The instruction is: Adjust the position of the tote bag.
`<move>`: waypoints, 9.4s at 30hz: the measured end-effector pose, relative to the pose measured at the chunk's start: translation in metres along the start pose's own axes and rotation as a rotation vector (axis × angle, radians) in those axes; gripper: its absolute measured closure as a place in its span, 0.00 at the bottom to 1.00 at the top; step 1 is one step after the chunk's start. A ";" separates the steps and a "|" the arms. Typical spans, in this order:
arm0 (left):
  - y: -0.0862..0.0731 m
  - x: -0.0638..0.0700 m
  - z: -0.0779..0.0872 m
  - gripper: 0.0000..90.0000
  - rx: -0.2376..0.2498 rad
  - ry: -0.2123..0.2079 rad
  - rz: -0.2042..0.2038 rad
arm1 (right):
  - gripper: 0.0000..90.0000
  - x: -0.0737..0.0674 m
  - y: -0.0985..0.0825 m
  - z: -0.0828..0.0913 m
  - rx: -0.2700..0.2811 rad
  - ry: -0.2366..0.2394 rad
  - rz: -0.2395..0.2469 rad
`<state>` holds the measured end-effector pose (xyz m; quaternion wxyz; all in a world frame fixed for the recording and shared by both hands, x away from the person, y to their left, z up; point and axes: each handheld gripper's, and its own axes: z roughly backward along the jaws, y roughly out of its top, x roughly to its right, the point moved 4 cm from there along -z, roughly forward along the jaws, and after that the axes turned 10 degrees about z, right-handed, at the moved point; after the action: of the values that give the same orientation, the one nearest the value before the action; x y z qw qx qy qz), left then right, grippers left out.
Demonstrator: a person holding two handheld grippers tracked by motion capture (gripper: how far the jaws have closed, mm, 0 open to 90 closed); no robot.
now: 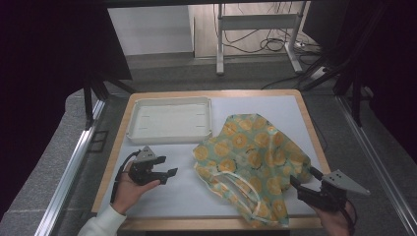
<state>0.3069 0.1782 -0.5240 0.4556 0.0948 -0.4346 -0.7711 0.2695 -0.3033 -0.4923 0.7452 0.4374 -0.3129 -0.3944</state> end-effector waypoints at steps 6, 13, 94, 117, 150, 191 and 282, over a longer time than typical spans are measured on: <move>0.008 0.002 0.001 0.35 0.038 -0.017 0.001 | 0.24 -0.002 -0.001 0.002 -0.005 -0.011 0.007; 0.009 0.004 -0.002 0.35 0.025 -0.033 0.003 | 0.24 -0.002 -0.005 0.005 -0.011 -0.021 0.000; 0.172 0.047 -0.128 0.39 -0.045 -0.097 -0.107 | 0.24 -0.003 -0.016 0.004 -0.052 -0.041 0.026; 0.154 0.058 -0.176 0.97 -0.174 -0.190 -0.125 | 0.24 -0.003 -0.018 0.003 -0.063 -0.047 0.029; 0.153 0.049 -0.155 1.00 -0.101 -0.199 -0.119 | 0.24 0.005 -0.022 0.010 -0.087 -0.097 0.045; 0.152 0.047 -0.157 1.00 -0.112 -0.205 -0.109 | 0.51 0.039 -0.029 -0.029 -0.225 -0.135 0.106; 0.081 0.073 -0.078 1.00 -0.098 -0.326 -0.161 | 0.99 0.084 0.039 -0.107 -0.250 -0.088 0.088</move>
<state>0.3581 0.0581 -0.4913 0.3200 -0.0190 -0.4554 -0.8305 0.4098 -0.3205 -0.4926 0.7958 0.3093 -0.3126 -0.4162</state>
